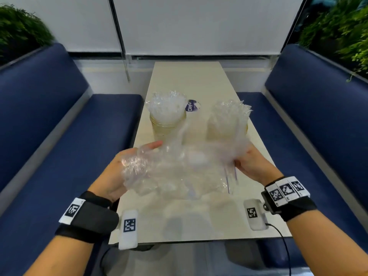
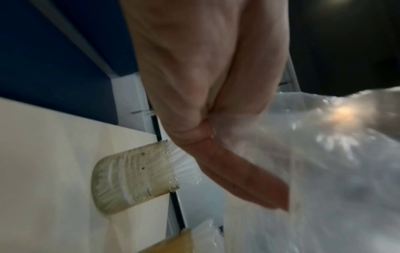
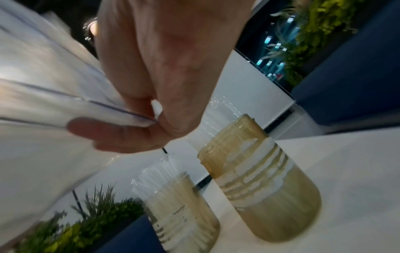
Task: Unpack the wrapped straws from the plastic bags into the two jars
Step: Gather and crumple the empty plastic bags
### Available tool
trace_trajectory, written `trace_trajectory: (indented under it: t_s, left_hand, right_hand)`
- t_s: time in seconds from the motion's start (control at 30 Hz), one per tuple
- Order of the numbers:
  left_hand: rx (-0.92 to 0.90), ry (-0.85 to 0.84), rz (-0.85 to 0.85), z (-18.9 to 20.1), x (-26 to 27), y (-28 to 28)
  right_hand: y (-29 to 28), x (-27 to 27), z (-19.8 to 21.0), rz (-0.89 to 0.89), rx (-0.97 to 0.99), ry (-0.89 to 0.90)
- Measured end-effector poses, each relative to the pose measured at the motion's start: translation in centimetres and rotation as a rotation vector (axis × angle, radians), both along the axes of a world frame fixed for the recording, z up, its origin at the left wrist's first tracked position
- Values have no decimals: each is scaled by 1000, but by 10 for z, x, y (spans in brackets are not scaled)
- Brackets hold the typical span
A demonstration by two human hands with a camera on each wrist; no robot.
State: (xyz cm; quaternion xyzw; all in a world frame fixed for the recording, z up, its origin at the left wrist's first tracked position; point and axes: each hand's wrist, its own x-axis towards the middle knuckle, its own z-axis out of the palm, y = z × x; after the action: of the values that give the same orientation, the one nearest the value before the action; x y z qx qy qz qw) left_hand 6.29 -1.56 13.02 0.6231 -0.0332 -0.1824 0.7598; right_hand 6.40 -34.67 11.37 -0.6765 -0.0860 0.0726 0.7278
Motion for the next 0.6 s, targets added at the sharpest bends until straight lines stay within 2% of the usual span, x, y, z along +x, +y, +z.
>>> trace_trajectory:
  t_s: [0.07,0.17,0.2,0.27,0.3,0.33,0.4,0.47,0.53,0.6]
  left_hand:
    - [119,102,-78,6,1,0]
    - [240,131,-177,14,-2,11]
    - [202,162,-223,14,-4,15]
    - [62,263,-251,15,-5,18]
    - [32,300,-230,15,-3,15]
    - [78,283,-184,13,-2,11]
    - [341,64,-74,13,0,-4]
    - [647,-226,-4,11,3,-9]
    - [722,-392,-15,10,7,-9]
    - [661,-491,-42,16,7,-13]
  right_hand:
    - [-8,6,-3,-21,-95,-38]
    - [-18,14,-8,-63,-137,-105]
    - [-20,16,-10,-98,-153,-120]
    - [-17,16,-10,-177,-334,-230]
    - [-12,16,-10,-194,-466,-300]
    - [-6,16,-11,-198,-578,-360]
    - [2,18,-16,-125,-651,-381]
    - [4,20,-12,-34,-594,-303]
    - [3,20,0,-42,-530,-254]
    - [9,17,17,-169,-611,-328]
